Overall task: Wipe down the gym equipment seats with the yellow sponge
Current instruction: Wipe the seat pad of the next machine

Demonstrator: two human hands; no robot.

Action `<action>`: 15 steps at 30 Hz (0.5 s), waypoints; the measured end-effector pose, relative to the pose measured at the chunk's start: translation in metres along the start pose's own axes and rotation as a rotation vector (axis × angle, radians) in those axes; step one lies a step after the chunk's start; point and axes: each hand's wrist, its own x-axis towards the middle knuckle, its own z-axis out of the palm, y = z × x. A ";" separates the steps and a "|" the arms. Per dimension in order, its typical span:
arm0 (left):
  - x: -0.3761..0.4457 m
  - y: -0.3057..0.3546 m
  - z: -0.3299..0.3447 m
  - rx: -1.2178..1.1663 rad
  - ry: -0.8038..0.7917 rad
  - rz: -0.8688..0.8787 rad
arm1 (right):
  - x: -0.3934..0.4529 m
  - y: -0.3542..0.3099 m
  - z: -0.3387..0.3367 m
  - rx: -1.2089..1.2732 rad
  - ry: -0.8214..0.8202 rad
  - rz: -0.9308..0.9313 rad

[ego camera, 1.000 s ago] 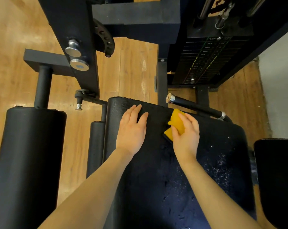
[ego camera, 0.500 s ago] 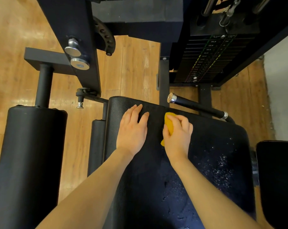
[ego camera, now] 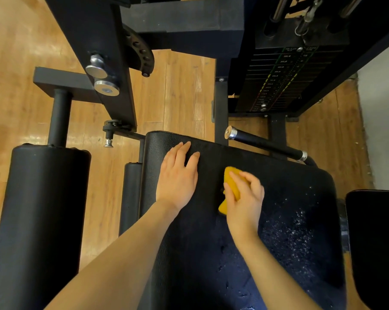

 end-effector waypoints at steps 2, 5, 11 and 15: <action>0.000 -0.001 0.000 0.008 0.001 0.005 | 0.026 -0.007 0.001 0.009 0.005 0.023; 0.001 -0.001 0.000 0.009 0.002 0.008 | 0.057 -0.016 0.007 -0.020 -0.049 0.039; 0.000 -0.001 -0.001 0.034 0.002 0.031 | 0.048 -0.009 0.008 -0.132 -0.111 -0.001; 0.000 0.000 -0.003 0.045 -0.006 0.038 | 0.000 0.007 0.001 -0.140 -0.086 -0.031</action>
